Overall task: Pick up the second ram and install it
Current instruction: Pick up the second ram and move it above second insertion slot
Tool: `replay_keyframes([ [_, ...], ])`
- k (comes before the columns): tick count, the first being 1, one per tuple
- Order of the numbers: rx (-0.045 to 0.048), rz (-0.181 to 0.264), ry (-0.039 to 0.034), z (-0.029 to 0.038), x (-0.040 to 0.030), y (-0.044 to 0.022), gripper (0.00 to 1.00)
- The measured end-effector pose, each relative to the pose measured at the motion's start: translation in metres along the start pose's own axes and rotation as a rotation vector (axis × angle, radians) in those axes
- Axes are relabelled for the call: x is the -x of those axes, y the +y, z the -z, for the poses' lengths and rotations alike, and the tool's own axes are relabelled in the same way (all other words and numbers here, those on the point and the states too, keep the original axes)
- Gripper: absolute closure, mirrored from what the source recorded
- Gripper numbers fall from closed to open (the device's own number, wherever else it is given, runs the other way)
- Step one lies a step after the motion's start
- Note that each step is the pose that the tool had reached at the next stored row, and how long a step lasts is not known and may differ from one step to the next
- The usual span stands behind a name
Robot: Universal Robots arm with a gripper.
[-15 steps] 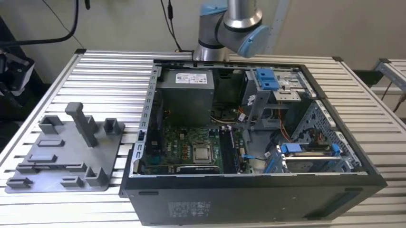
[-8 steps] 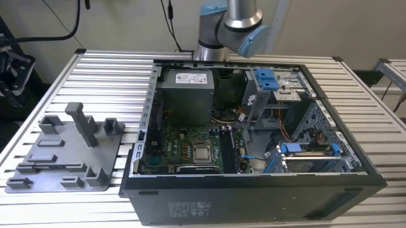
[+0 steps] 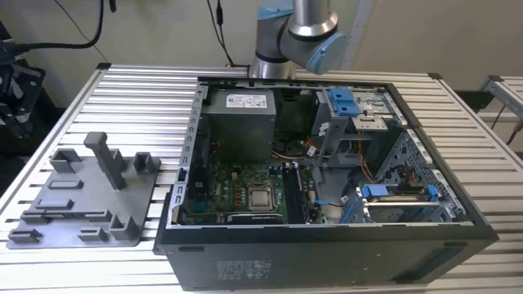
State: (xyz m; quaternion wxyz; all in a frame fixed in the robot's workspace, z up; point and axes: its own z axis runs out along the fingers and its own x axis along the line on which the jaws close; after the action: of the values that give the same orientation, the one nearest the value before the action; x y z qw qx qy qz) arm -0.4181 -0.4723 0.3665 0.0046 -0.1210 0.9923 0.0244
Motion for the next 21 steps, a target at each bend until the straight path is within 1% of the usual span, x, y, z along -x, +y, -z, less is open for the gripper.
replay_keyframes([
  [21,0.0057,0.382,0.0181,-0.0002,0.0000,0.0000,0.89],
])
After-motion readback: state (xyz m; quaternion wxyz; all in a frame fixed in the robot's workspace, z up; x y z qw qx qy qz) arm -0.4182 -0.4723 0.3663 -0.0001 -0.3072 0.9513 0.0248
